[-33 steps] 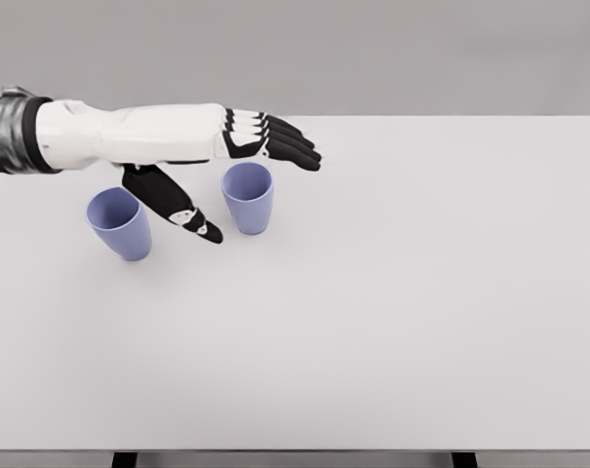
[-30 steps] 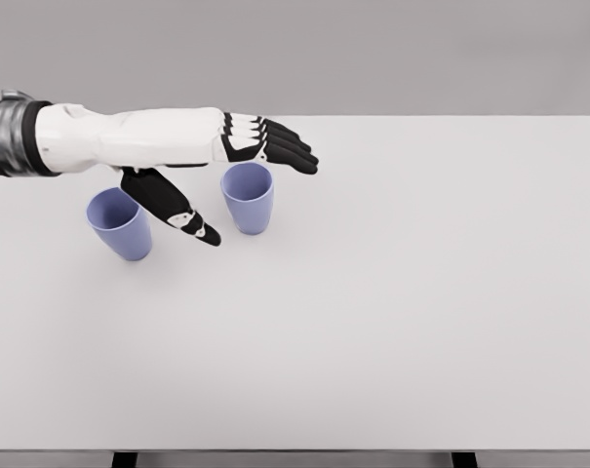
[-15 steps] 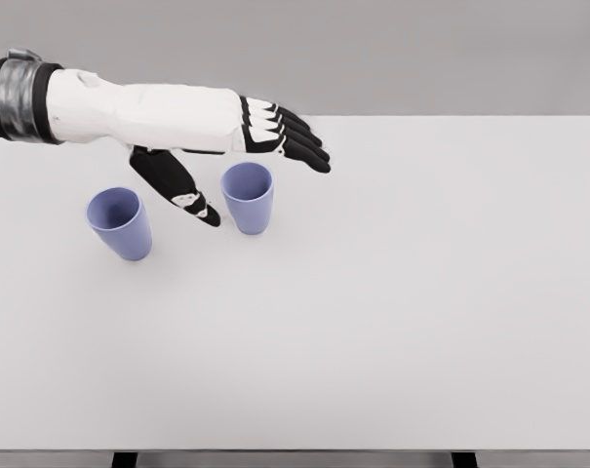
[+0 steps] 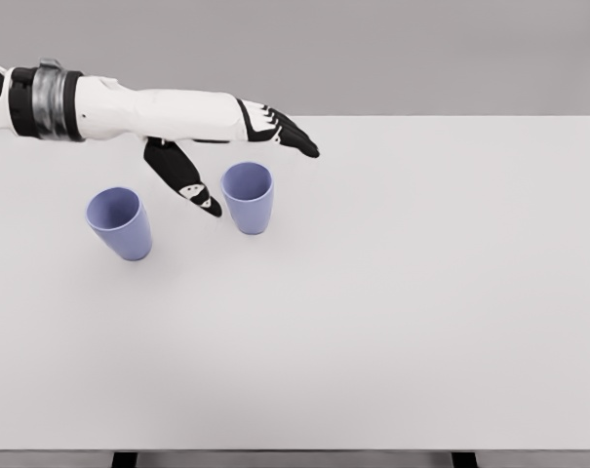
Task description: Place the right cup on the left cup with left arm
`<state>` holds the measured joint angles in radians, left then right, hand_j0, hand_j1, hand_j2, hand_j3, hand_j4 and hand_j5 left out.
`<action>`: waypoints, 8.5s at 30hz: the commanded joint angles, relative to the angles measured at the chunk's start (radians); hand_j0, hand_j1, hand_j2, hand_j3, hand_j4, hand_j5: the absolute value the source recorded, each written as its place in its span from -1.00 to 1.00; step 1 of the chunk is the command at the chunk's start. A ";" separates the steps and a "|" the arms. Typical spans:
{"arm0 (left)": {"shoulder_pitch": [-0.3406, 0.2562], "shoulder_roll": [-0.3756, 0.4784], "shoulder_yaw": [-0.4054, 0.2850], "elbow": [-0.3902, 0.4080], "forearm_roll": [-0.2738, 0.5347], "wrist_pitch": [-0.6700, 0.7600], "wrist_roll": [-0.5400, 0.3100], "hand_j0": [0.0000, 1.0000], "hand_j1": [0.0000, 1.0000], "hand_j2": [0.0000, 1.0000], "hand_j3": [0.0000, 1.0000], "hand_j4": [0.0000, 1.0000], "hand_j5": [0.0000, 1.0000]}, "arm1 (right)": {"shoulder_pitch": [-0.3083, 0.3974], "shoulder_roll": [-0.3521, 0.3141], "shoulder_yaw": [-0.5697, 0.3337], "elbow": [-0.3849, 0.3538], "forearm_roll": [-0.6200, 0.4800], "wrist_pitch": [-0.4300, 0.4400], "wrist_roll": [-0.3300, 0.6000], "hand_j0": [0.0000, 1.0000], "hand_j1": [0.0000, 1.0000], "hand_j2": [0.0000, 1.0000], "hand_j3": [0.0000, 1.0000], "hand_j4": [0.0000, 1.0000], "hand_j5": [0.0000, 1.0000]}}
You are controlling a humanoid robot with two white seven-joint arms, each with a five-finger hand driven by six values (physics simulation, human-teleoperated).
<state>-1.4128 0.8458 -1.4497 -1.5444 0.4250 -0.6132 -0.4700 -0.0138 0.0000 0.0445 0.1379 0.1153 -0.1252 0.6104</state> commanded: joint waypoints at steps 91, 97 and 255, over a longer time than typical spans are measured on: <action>0.189 -0.286 0.054 0.498 -0.321 0.002 -0.007 0.26 0.26 0.26 0.26 0.26 0.26 | -0.002 0.000 0.000 0.000 0.001 -0.001 0.000 1.00 1.00 1.00 1.00 1.00 1.00; 0.187 -0.284 0.077 0.484 -0.315 0.002 -0.012 0.25 0.25 0.25 0.25 0.25 0.25 | 0.000 0.000 0.000 0.000 0.001 -0.001 0.000 1.00 1.00 1.00 1.00 1.00 1.00; 0.199 0.387 0.451 -0.220 0.149 0.002 -0.141 1.00 1.00 1.00 1.00 1.00 1.00 | -0.002 0.000 0.000 0.000 0.001 -0.001 0.000 1.00 1.00 1.00 1.00 1.00 1.00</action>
<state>-1.2087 1.2304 -1.1184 -1.7409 0.5517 -0.6147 -0.6114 -0.0153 0.0000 0.0444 0.1381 0.1152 -0.1252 0.6104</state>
